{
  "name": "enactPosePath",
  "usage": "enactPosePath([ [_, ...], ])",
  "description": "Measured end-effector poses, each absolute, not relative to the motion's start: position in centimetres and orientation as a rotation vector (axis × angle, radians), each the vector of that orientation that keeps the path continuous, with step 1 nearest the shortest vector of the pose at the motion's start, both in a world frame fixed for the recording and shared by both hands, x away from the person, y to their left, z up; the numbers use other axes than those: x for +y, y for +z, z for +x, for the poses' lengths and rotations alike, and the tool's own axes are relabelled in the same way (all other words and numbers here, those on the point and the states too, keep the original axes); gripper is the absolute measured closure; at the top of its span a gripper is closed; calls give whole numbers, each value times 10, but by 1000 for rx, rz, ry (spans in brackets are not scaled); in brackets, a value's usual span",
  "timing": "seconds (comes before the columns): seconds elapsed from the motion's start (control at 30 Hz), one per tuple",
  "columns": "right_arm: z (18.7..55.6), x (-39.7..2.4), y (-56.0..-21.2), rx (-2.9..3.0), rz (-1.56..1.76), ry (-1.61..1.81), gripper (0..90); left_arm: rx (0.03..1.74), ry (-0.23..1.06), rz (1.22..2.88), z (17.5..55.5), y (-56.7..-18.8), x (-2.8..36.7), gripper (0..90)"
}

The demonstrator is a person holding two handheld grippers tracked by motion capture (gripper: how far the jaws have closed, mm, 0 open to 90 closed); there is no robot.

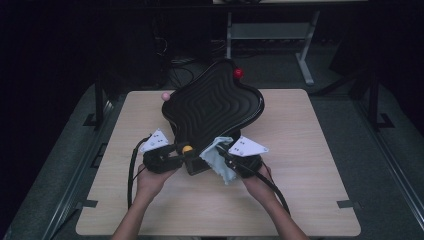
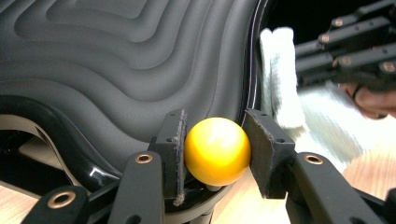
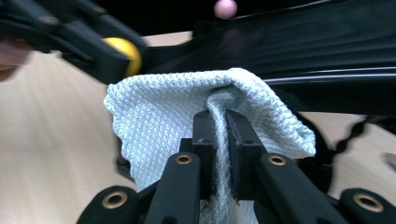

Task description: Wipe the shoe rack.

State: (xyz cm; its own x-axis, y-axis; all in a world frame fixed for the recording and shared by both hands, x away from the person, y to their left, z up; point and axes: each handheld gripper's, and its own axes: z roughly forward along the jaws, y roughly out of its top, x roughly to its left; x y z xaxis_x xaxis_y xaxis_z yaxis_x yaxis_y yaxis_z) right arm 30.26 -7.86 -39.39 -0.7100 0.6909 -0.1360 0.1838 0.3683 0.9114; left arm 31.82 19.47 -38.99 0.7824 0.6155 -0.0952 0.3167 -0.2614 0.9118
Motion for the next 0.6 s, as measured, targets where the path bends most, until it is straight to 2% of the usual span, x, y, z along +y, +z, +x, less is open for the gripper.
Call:
enactPosePath([
  [0.17,308,-106,-380,2050,828,1328,825,701,336,1868,316,-390,196,602],
  [0.37,305,-90,-386,2086,785,1327,825,699,333,1869,314,-390,198,602],
  [0.6,305,-108,-378,2044,821,1343,825,689,333,1880,309,-389,200,602],
])
